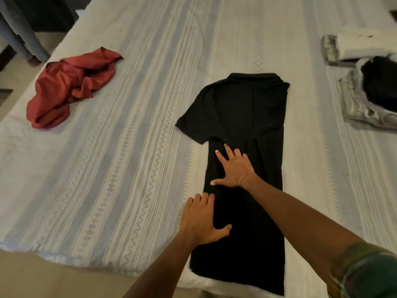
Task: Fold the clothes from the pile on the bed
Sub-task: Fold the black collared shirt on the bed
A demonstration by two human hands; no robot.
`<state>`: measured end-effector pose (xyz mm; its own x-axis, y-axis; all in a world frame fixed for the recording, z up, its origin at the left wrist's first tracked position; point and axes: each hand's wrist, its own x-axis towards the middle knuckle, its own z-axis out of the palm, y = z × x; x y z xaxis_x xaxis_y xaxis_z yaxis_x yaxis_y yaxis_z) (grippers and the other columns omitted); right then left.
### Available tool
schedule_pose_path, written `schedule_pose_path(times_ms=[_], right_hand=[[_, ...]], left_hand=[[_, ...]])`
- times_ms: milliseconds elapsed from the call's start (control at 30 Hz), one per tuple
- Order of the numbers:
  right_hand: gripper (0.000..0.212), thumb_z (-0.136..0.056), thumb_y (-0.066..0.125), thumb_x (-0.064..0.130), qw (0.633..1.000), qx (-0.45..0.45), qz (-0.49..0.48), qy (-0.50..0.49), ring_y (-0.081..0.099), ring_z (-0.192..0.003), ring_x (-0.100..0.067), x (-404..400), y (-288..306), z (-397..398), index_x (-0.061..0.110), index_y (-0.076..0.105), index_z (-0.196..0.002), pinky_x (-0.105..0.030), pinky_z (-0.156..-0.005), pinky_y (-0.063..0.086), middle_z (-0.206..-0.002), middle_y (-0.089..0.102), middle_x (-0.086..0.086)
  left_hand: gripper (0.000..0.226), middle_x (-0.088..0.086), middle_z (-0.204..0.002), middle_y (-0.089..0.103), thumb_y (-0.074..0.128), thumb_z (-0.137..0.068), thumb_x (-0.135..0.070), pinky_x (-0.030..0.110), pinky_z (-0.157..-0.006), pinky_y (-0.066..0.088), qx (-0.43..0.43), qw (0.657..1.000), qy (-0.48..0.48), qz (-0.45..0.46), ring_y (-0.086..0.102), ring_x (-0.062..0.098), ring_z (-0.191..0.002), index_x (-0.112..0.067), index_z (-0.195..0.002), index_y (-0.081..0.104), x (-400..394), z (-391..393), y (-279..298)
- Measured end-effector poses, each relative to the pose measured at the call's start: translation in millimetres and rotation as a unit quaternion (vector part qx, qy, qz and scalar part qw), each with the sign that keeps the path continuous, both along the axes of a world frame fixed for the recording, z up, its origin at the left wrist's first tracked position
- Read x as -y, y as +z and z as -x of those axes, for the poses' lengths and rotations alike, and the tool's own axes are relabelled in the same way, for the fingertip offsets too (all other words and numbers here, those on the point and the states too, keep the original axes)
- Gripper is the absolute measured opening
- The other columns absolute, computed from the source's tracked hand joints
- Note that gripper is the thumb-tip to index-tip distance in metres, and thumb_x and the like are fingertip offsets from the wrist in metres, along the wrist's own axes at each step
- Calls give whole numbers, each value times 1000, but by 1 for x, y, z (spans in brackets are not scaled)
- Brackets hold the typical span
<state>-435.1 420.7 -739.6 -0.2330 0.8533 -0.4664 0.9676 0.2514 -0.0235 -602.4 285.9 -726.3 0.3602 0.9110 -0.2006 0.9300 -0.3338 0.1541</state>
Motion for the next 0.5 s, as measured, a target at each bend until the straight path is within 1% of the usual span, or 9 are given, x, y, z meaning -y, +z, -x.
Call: schedule_pose_path(times_ms=[33,100,200,267,333,367,433,467,500], right_hand=[[127,-68,54,91,1000,-8,12,-7,12,-150,-41,-9,4,0,29,-7,-161,-53,-119,22,-168,-10,-13],[138,-61,66,88,999,-22,40,-20,14,-150,-40,-21,8,1,31,-11,-160,-52,-119,24,-168,-9,-12],[153,-50,82,78,995,-37,78,-47,18,-150,-36,-31,12,6,32,-16,-158,-50,-118,31,-167,-8,-13],[160,-45,88,73,993,-40,92,-64,19,-150,-36,-43,13,9,33,-19,-157,-50,-116,34,-168,-7,-13],[164,-42,90,71,993,-27,99,-62,24,-148,-37,-49,15,12,32,-22,-156,-49,-115,37,-168,-7,-13],[165,-42,89,72,993,-16,100,-58,26,-147,-37,-49,14,15,32,-23,-156,-49,-114,38,-167,-7,-14],[166,-43,88,74,994,4,103,-46,29,-145,-38,-52,12,18,31,-27,-155,-49,-113,39,-167,-7,-14],[166,-43,87,75,993,8,108,-41,29,-144,-38,-56,11,16,30,-29,-153,-49,-112,39,-167,-7,-14],[166,-44,86,76,992,6,118,-35,30,-143,-38,-53,10,15,31,-32,-152,-49,-113,39,-167,-8,-14]], left_hand=[[78,2,-113,60,39,-83,-81,34,-84,45,37,998,45,-2,55,19,-98,-16,-124,53,-15,-2,3],[60,4,-114,61,48,-93,-64,33,-84,48,124,981,148,23,57,20,-102,-14,-126,54,-47,-2,2],[57,11,-128,59,61,-96,-41,31,-90,49,257,917,295,75,59,23,-114,-7,-139,47,-109,1,1],[54,10,-126,61,66,-96,-31,26,-85,45,346,848,382,123,60,22,-111,-6,-140,45,-159,1,3],[45,9,-113,67,68,-94,-28,26,-82,48,438,770,432,168,64,23,-104,-3,-130,55,-203,3,1],[41,8,-105,71,71,-93,-27,28,-83,52,481,729,448,190,66,23,-101,-1,-124,61,-219,5,0],[40,9,-104,73,75,-90,-24,37,-93,56,558,634,487,222,70,24,-100,-3,-122,65,-249,6,-5],[38,12,-107,73,75,-90,-21,39,-94,57,594,580,506,233,71,25,-100,-3,-122,64,-263,5,-7],[33,13,-107,71,74,-91,-17,38,-92,57,612,536,528,243,70,24,-97,-3,-120,64,-268,4,-6]])
